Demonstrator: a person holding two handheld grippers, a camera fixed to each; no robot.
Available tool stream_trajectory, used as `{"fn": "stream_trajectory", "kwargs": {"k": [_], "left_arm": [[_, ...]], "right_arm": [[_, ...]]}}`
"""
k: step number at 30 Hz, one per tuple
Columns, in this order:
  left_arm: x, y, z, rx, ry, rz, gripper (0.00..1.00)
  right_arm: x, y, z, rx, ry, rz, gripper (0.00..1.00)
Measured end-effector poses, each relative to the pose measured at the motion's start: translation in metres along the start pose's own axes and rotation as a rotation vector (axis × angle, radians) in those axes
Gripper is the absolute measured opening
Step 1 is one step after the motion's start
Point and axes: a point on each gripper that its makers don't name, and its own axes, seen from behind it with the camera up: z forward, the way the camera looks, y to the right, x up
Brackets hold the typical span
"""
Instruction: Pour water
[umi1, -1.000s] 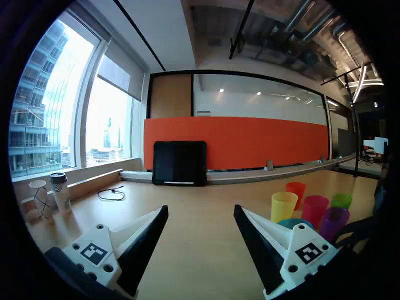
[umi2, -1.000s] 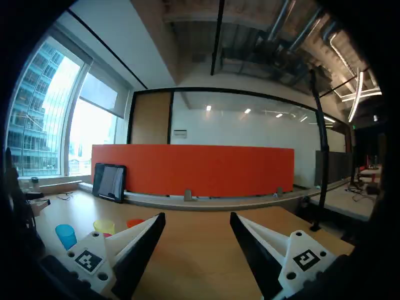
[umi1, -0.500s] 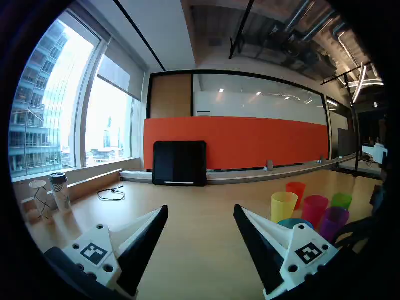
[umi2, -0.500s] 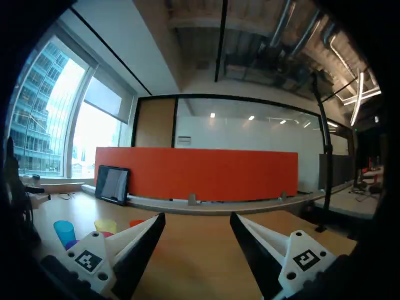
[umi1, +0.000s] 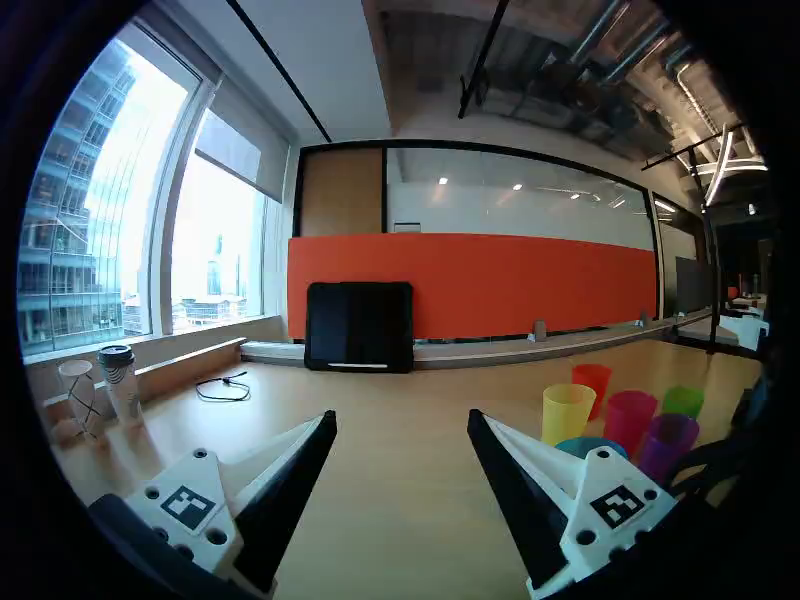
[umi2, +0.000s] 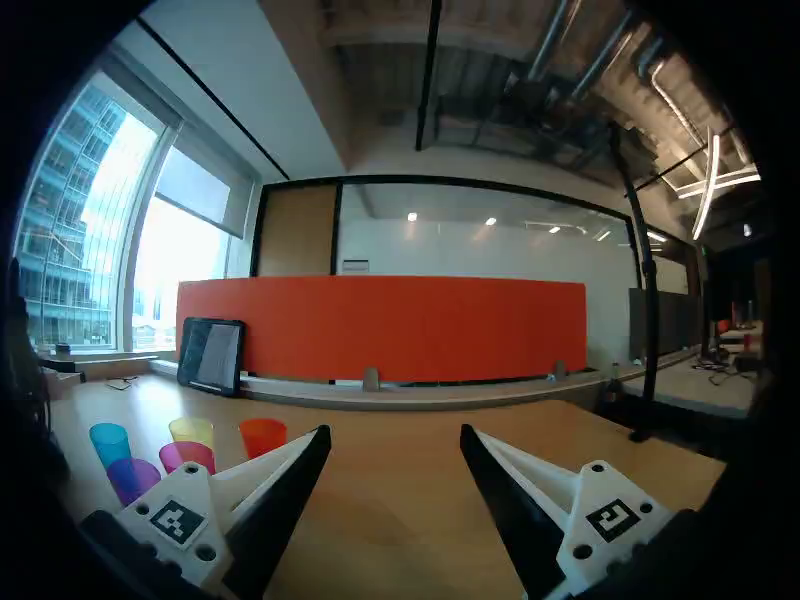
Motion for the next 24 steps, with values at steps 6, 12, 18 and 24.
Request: {"fn": "stream_trajectory", "kwargs": {"k": [6, 12, 18, 24], "left_arm": [[0.000, 0.000, 0.000, 0.000, 0.000, 0.000, 0.97], [0.000, 0.001, 0.000, 0.000, 0.000, 0.000, 0.97], [0.000, 0.000, 0.000, 0.000, 0.000, 0.000, 0.97], [0.000, 0.001, 0.000, 0.000, 0.000, 0.000, 0.97]], "right_arm": [[-0.009, 0.004, 0.000, -0.003, -0.014, 0.004, 1.00], [-0.017, 0.009, -0.001, -0.011, -0.030, -0.006, 1.00], [-0.022, 0.014, -0.001, -0.019, -0.039, -0.003, 1.00], [-0.026, 0.017, -0.001, -0.020, -0.060, 0.010, 1.00]]}}
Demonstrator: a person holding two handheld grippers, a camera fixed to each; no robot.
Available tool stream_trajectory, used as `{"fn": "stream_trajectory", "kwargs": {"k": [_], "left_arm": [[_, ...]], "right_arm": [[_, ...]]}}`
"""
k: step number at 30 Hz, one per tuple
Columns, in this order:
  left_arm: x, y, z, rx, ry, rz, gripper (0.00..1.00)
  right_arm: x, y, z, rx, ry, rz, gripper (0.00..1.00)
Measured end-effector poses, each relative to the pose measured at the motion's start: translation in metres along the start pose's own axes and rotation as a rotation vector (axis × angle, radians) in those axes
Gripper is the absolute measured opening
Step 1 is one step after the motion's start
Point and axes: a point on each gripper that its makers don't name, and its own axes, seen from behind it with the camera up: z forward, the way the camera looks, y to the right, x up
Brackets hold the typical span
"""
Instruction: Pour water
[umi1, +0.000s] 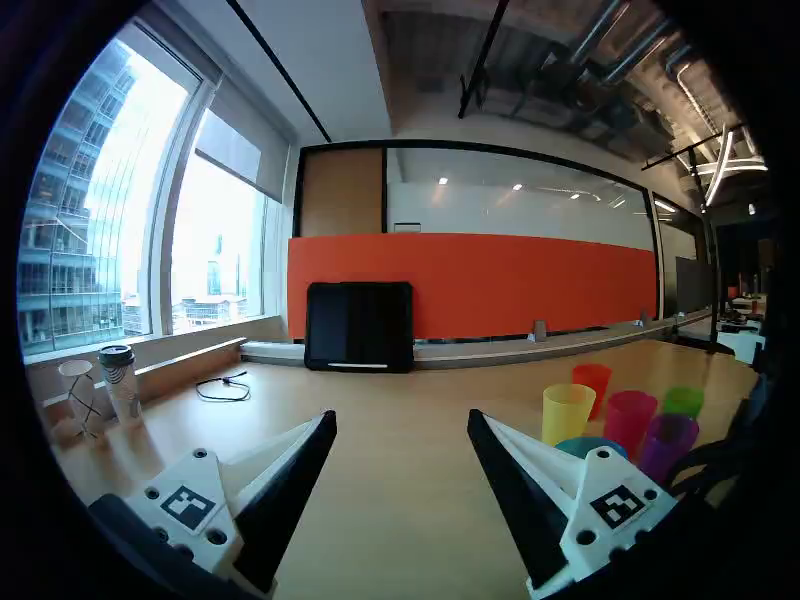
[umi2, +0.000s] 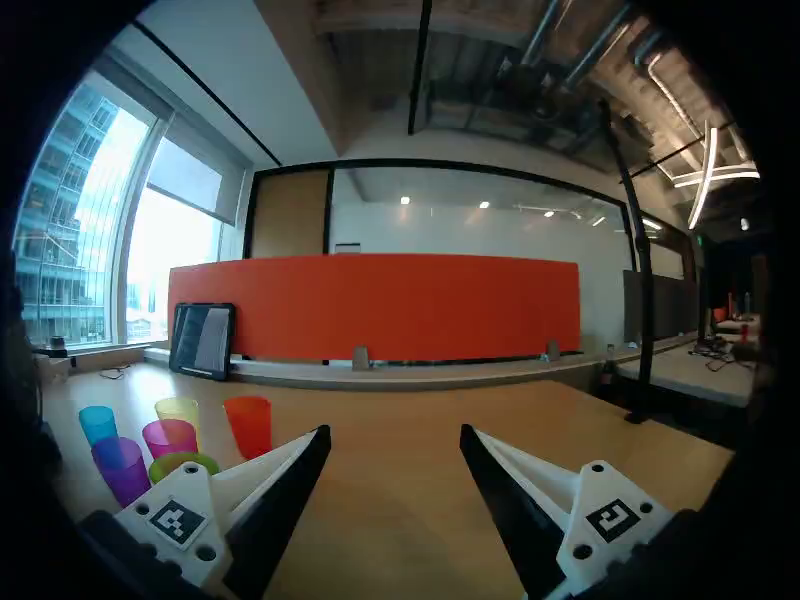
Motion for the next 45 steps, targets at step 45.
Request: {"fn": "stream_trajectory", "kwargs": {"k": [45], "left_arm": [[0.0002, -0.0002, -0.0003, 0.000, 0.000, 0.000, 0.97]], "right_arm": [[-0.0048, 0.0022, 0.0018, 0.000, -0.016, 0.000, 1.00]]}}
